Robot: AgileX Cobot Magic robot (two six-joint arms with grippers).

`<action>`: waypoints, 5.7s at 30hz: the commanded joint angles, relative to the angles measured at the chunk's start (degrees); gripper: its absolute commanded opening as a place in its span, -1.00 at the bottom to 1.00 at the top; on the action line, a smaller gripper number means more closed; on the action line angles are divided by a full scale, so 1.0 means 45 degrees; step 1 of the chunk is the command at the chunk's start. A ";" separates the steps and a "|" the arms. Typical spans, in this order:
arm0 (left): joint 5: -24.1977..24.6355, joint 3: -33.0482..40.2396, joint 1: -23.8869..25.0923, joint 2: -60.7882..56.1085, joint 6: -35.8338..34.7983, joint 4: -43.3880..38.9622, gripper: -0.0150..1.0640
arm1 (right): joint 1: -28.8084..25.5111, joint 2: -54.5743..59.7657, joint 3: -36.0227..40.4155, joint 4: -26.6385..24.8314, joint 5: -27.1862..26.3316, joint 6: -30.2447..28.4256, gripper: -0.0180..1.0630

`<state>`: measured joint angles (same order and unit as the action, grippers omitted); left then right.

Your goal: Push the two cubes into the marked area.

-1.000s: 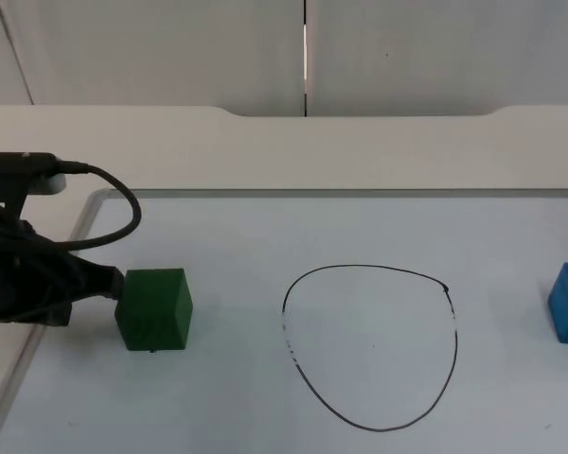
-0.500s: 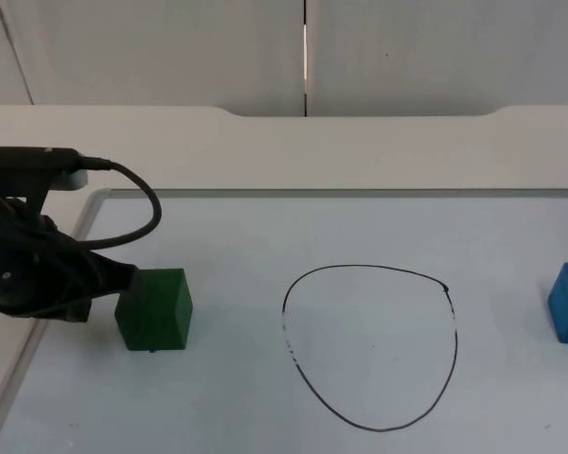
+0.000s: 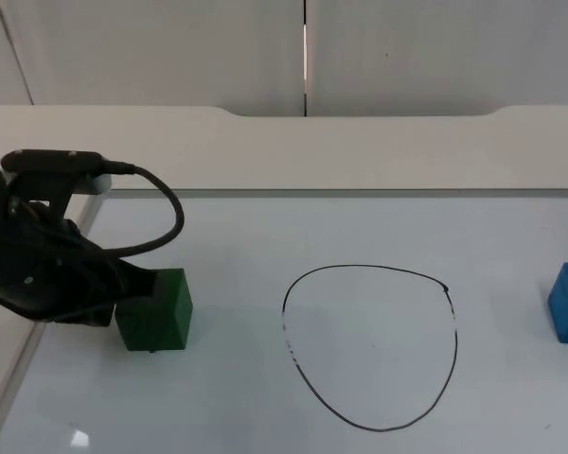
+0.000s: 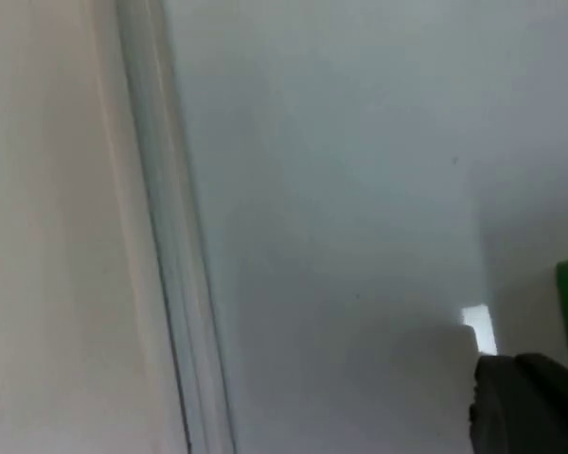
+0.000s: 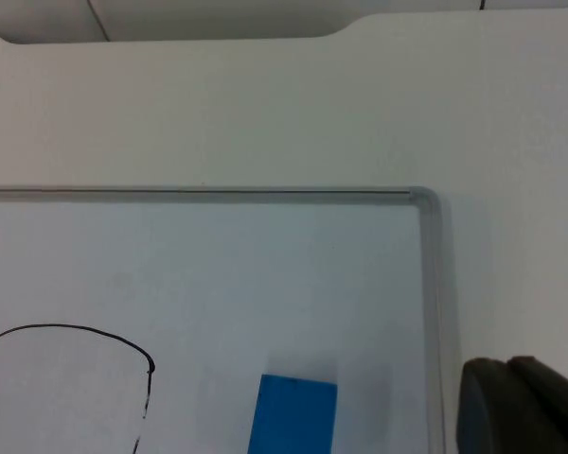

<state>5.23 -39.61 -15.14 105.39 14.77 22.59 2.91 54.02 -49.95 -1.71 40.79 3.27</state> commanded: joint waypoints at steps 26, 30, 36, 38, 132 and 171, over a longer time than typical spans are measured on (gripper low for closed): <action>-0.0248 -0.0032 -0.0661 -0.0035 -0.0020 0.0883 -0.97 | -0.0080 -0.0071 -0.0062 -0.0038 0.0119 -0.0056 -0.97; -0.0340 -0.0032 -0.1028 -0.0035 -0.0020 0.0883 -0.97 | -0.0080 -0.0071 -0.0062 -0.0064 0.0115 -0.0056 -0.97; -0.0328 -0.0032 -0.1220 0.0044 -0.0043 0.1124 -0.97 | -0.0080 -0.0071 -0.0062 -0.0064 0.0087 -0.0056 -0.97; -0.0328 -0.0032 -0.1220 0.0108 -0.0043 0.1154 -0.97 | -0.0080 -0.0071 -0.0062 -0.0064 0.0087 -0.0056 -0.97; -0.1808 -0.0565 -0.4480 0.0327 -0.0066 0.2540 -0.97 | -0.0080 -0.0071 0.0244 -0.0651 -0.0171 -0.0553 -0.97; -0.2248 -0.0667 -0.5076 0.0327 -0.0066 0.2540 -0.97 | -0.0080 -0.0071 0.0244 -0.0701 -0.0120 -0.0548 -0.97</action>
<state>-3.98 -42.42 -37.66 106.84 14.56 33.14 2.91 54.02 -48.90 -4.56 40.63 1.29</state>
